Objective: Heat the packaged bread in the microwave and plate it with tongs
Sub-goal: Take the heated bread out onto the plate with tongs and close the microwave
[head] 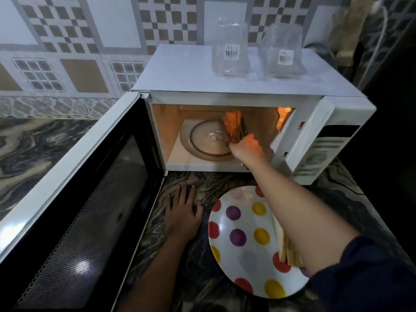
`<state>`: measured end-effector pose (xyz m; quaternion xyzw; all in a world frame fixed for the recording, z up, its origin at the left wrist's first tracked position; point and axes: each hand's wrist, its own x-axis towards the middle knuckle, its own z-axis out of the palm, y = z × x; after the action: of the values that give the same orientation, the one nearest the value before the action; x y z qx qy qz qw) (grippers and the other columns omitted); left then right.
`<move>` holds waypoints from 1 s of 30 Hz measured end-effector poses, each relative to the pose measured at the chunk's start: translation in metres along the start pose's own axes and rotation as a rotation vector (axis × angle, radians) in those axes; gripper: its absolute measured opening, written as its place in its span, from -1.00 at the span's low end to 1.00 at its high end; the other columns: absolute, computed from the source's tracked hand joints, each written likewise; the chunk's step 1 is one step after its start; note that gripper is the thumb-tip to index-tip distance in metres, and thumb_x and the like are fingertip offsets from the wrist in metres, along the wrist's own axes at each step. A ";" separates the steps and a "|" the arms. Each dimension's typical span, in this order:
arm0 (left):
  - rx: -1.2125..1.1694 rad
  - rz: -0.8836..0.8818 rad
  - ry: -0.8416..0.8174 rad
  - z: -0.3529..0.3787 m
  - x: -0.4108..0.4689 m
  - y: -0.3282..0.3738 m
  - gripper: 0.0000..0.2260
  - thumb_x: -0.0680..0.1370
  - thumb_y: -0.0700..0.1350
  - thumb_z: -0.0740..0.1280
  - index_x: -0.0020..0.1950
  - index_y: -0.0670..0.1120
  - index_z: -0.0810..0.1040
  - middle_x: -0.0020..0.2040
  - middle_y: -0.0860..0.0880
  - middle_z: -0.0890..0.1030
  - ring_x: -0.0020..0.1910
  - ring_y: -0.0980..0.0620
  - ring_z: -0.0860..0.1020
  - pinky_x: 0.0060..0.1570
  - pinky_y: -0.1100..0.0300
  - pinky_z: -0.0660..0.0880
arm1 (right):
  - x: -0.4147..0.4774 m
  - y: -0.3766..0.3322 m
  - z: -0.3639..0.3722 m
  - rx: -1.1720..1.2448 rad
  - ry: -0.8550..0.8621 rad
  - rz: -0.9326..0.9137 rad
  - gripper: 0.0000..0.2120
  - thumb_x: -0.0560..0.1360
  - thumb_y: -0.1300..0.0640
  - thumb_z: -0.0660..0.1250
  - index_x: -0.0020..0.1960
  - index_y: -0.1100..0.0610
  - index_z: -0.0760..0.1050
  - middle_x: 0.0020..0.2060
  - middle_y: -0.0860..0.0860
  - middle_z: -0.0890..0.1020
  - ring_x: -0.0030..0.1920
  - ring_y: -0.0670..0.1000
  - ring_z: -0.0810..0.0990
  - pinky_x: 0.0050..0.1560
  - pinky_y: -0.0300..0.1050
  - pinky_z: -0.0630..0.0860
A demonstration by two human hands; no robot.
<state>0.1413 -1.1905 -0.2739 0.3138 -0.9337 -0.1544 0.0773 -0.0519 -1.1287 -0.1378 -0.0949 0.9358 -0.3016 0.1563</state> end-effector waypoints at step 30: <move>0.006 0.108 -0.099 -0.004 -0.010 -0.017 -0.21 0.36 0.25 -0.37 0.54 -0.02 0.01 0.57 -0.05 -0.01 0.55 0.01 -0.07 0.48 0.05 -0.21 | -0.056 0.032 -0.025 0.005 0.134 -0.113 -0.60 0.48 -0.12 0.30 0.17 0.12 0.42 0.05 0.07 0.57 0.03 0.16 0.57 -0.10 -0.04 0.49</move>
<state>0.1592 -1.1980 -0.2763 0.2549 -0.9524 -0.1628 0.0382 -0.0116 -1.0744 -0.1245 -0.1269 0.9365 -0.3179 0.0761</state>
